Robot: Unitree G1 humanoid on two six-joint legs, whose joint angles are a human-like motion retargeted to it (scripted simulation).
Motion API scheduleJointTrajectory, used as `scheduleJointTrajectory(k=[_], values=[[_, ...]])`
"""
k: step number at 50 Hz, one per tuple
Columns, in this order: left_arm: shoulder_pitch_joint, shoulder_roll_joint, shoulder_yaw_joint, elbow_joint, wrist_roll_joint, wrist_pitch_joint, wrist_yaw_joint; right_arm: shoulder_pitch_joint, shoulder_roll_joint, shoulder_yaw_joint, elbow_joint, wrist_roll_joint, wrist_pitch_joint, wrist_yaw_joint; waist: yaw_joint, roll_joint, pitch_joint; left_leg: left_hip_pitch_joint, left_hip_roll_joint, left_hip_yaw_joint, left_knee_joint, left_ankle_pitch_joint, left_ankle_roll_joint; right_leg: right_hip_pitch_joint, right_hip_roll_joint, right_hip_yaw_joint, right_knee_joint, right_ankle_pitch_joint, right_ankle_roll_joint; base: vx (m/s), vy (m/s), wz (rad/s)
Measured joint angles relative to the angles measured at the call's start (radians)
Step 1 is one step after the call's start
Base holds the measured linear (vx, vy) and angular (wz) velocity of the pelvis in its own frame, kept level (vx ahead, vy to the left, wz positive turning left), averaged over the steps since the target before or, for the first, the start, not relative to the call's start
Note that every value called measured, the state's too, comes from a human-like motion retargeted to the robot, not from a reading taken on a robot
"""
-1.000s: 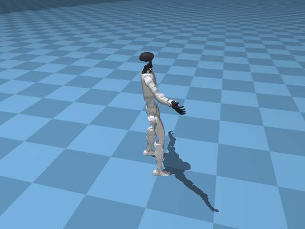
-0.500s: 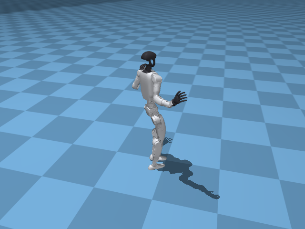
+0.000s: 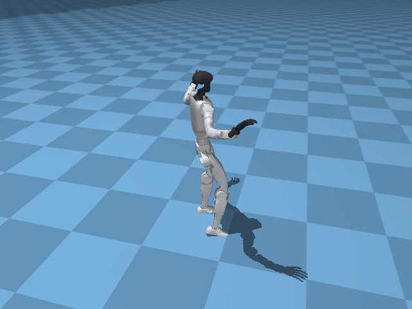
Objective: Dance
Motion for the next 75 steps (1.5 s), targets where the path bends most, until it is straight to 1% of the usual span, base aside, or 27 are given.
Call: scheduleJointTrajectory(k=[2, 3, 5, 7, 9, 11, 13, 16, 19, 20, 27, 30, 33, 35, 37, 38, 41, 44, 47, 50, 54, 60, 63, 65, 68, 72, 75], values=[[-0.091, -0.02, 0.033, 0.136, -0.229, 0.008, 0.038, -0.071, 0.016, 0.003, 0.086, 0.144, -0.017, -0.012, -0.029, 0.003, -0.002, 0.036, 0.029, -0.007, -0.023, 0.005, -0.011, 0.064, 0.004, 0.068, -0.152, 0.08, 0.043, -0.09, -0.4, 0.17], [-0.135, -0.029, 0.052, 0.198, -0.374, -0.009, 0.044, -0.111, 0.032, 0.002, 0.125, 0.233, -0.036, -0.008, -0.04, -0.002, -0.007, 0.049, 0.039, -0.01, -0.035, 0.01, -0.02, 0.097, -0.004, 0.098, -0.223, 0.137, 0.099, -0.12, -0.53, 0.15], [-0.216, -0.038, 0.087, 0.294, -0.729, -0.049, 0.032, -0.212, 0.086, 0.006, 0.204, 0.45, -0.096, 0.013, -0.061, 0.006, -0.015, 0.082, 0.116, -0.004, -0.049, 0.005, -0.055, 0.175, 0.046, 0.119, -0.316, 0.12, 0.161, -0.08, -0.56, 0.17], [-0.304, -0.065, 0.128, 0.34, -1.129, -0.084, -0.049, -0.307, 0.152, 0.006, 0.256, 0.731, -0.166, 0.086, -0.093, -0.002, -0.042, 0.103, 0.14, 0.02, -0.086, 0.029, -0.058, 0.208, 0.029, 0.06, -0.331, 0.016, 0.147, -0.12, -0.44, 0.51], [-0.384, -0.085, 0.175, 0.354, -1.567, -0.122, -0.225, -0.385, 0.23, -0.008, 0.275, 1.104, -0.212, 0.245, -0.111, -0.008, -0.042, 0.138, 0.191, 0.038, -0.099, 0.038, -0.077, 0.254, 0.051, -0.034, -0.348, -0.036, 0.1, -0.11, -0.49, 0.26], [-0.458, -0.117, 0.215, 0.348, -1.959, -0.182, -0.432, -0.442, 0.312, -0.049, 0.259, 1.484, -0.217, 0.465, -0.108, -0.022, -0.024, 0.156, 0.233, 0.044, -0.082, 0.042, -0.089, 0.281, 0.086, 0.003, -0.337, -0.063, 0.104, -0.22, -0.48, 0.26], [-0.514, -0.157, 0.236, 0.353, -2.283, -0.223, -0.542, -0.468, 0.393, -0.118, 0.238, 1.835, -0.183, 0.688, -0.12, -0.037, -0.024, 0.122, 0.266, 0.018, -0.021, 0.048, -0.085, 0.278, 0.104, 0.009, -0.319, -0.085, 0.113, -0.34, -0.54, 0.81], [-0.576, -0.222, 0.238, 0.377, -2.576, -0.292, -0.595, -0.521, 0.519, -0.202, 0.215, 2.225, -0.145, 0.856, -0.127, -0.079, -0.044, -0.006, 0.271, -0.05, 0.188, 0.058, -0.043, 0.283, 0.098, -0.042, -0.306, -0.12, 0.105, -0.25, -0.43, 0.75], [-0.607, -0.297, 0.207, 0.385, -2.693, -0.315, -0.639, -0.534, 0.627, -0.29, 0.197, 2.467, -0.138, 0.929, -0.124, -0.126, -0.033, -0.16, 0.257, -0.07, 0.471, 0.075, 0.087, 0.292, 0.095, -0.073, -0.277, -0.149, 0.089, -0.21, -0.33, 0.89], [-0.615, -0.326, 0.194, 0.384, -2.698, -0.305, -0.653, -0.534, 0.66, -0.319, 0.191, 2.509, -0.133, 0.941, -0.115, -0.138, -0.026, -0.201, 0.252, -0.055, 0.554, 0.091, 0.154, 0.294, 0.096, -0.071, -0.264, -0.157, 0.086, -0.18, -0.22, 0.59], [-0.575, -0.523, 0.169, 0.363, -2.718, -0.196, -0.727, -0.483, 0.857, -0.402, 0.181, 2.521, -0.035, 1.007, -0.063, -0.169, -0.019, -0.327, 0.077, 0.008, 0.758, 0.08, 0.079, 0.278, 0.123, -0.088, -0.226, -0.187, 0.043, -0.14, -0.13, 0.2], [-0.516, -0.599, 0.187, 0.357, -2.705, -0.172, -0.712, -0.459, 0.95, -0.391, 0.162, 2.528, 0.046, 1.05, -0.069, -0.155, -0.038, -0.306, 0.028, 0.037, 0.646, 0.087, 0.026, 0.283, 0.151, -0.091, -0.266, -0.17, 0.023, -0.09, 0.03, -0.03], [-0.45, -0.694, 0.199, 0.291, -2.676, -0.176, -0.701, -0.433, 1.054, -0.367, 0.119, 2.5, 0.069, 1.068, -0.076, -0.143, -0.054, -0.243, -0.011, 0.041, 0.445, 0.097, -0.003, 0.296, 0.18, -0.096, -0.318, -0.144, 0.004, -0.08, 0.11, -0.15], [-0.405, -0.768, 0.199, 0.233, -2.643, -0.179, -0.697, -0.409, 1.122, -0.352, 0.092, 2.458, 0.06, 1.048, -0.063, -0.127, -0.06, -0.166, -0.021, 0.037, 0.271, 0.165, -0.032, 0.315, 0.213, -0.095, -0.35, -0.126, -0.012, 0.05, 0.13, -0.32], [-0.365, -0.827, 0.197, 0.208, -2.615, -0.186, -0.677, -0.381, 1.162, -0.349, 0.095, 2.418, 0.046, 1.02, -0.053, -0.115, -0.064, -0.087, -0.036, 0.027, 0.126, 0.137, 0.018, 0.343, 0.237, -0.098, -0.385, -0.112, -0.027, 0.13, 0.04, -0.16], [-0.342, -0.852, 0.195, 0.202, -2.606, -0.192, -0.657, -0.367, 1.173, -0.348, 0.105, 2.404, 0.051, 1.002, -0.055, -0.108, -0.061, -0.036, -0.008, 0.091, 0.079, 0.102, 0.032, 0.362, 0.246, -0.112, -0.402, -0.108, -0.032, 0.12, -0.1, -0.07], [-0.288, -0.887, 0.227, 0.228, -2.612, -0.176, -0.585, -0.331, 1.189, -0.33, 0.153, 2.399, 0.11, 0.988, -0.059, -0.078, -0.049, 0.015, 0.003, 0.074, -0.014, 0.081, 0.023, 0.385, 0.28, -0.095, -0.43, -0.107, -0.036, 0.01, -0.28, -0.3], [-0.259, -0.898, 0.299, 0.266, -2.635, -0.165, -0.517, -0.318, 1.194, -0.335, 0.221, 2.394, 0.21, 1.018, -0.122, -0.08, -0.052, -0.036, 0.016, 0.073, -0.021, 0.095, 0.006, 0.334, 0.267, -0.086, -0.42, -0.117, -0.024, -0.26, -0.34, 0.39], [-0.247, -0.882, 0.328, 0.273, -2.597, -0.195, -0.478, -0.293, 1.159, -0.378, 0.296, 2.4, 0.26, 1.002, -0.149, -0.077, -0.06, -0.086, 0.01, 0.058, -0.022, 0.103, 0.008, 0.272, 0.255, -0.103, -0.393, -0.131, -0.017, -0.25, -0.02, 0.56], [-0.195, -0.824, 0.293, 0.282, -2.49, -0.213, -0.458, -0.234, 1.078, -0.422, 0.366, 2.365, 0.248, 0.941, -0.109, -0.072, -0.039, -0.083, 0.008, 0.046, -0.009, 0.096, 0.002, 0.267, 0.25, -0.102, -0.363, -0.144, -0.019, 0.05, 0.09, 0.05], [-0.163, -0.702, 0.248, 0.315, -2.303, -0.183, -0.44, -0.18, 0.948, -0.469, 0.469, 2.231, 0.249, 0.901, -0.087, -0.066, -0.004, -0.049, 0.004, 0.037, 0.001, 0.089, -0.004, 0.278, 0.249, -0.091, -0.318, -0.159, -0.009, 0.08, 0.08, 0.18], [-0.191, -0.498, 0.182, 0.424, -2.033, -0.198, -0.34, -0.151, 0.726, -0.408, 0.63, 2.071, 0.25, 0.815, -0.111, -0.066, -0.016, -0.091, 0.01, 0.027, 0.094, 0.091, -0.082, 0.267, 0.255, -0.042, -0.289, -0.182, -0.005, 0.06, 0.14, 0.13], [-0.245, -0.394, 0.049, 0.493, -1.849, -0.181, -0.306, -0.151, 0.625, -0.333, 0.687, 1.948, 0.238, 0.766, -0.111, -0.07, -0.022, -0.13, -0.012, -0.037, 0.152, 0.105, -0.115, 0.256, 0.243, -0.038, -0.27, -0.194, -0.001, 0.07, 0.19, 0.29], [-0.289, -0.325, -0.08, 0.534, -1.712, -0.171, -0.341, -0.153, 0.562, -0.273, 0.723, 1.851, 0.229, 0.758, -0.099, -0.07, -0.014, -0.118, -0.018, -0.049, 0.153, 0.097, -0.106, 0.259, 0.236, -0.039, -0.248, -0.2, 0.008, 0.12, 0.16, 0.29], [-0.355, -0.251, -0.272, 0.559, -1.502, -0.102, -0.446, -0.214, 0.491, -0.144, 0.76, 1.698, 0.219, 0.768, -0.096, -0.064, -0.004, -0.056, -0.001, 0.009, 0.098, 0.067, -0.022, 0.268, 0.231, -0.059, -0.213, -0.201, 0.017, 0.13, 0.17, 0.04], [-0.43, -0.262, -0.416, 0.563, -1.272, -0.013, -0.595, -0.377, 0.479, 0.11, 0.779, 1.567, 0.108, 0.774, -0.132, -0.044, -0.059, -0.068, 0.023, 0.028, 0.052, 0.055, -0.033, 0.234, 0.244, -0.093, -0.182, -0.182, 0.004, 0.06, 0.13, -0.41], [-0.5, -0.351, -0.536, 0.554, -1.202, 0.003, -0.6, -0.483, 0.54, 0.261, 0.775, 1.563, -0.029, 0.715, -0.139, -0.037, -0.086, -0.077, 0.038, 0.061, 0.03, 0.059, -0.03, 0.212, 0.245, -0.126, -0.168, -0.158, -0.009, 0.0, 0.1, -0.15]])
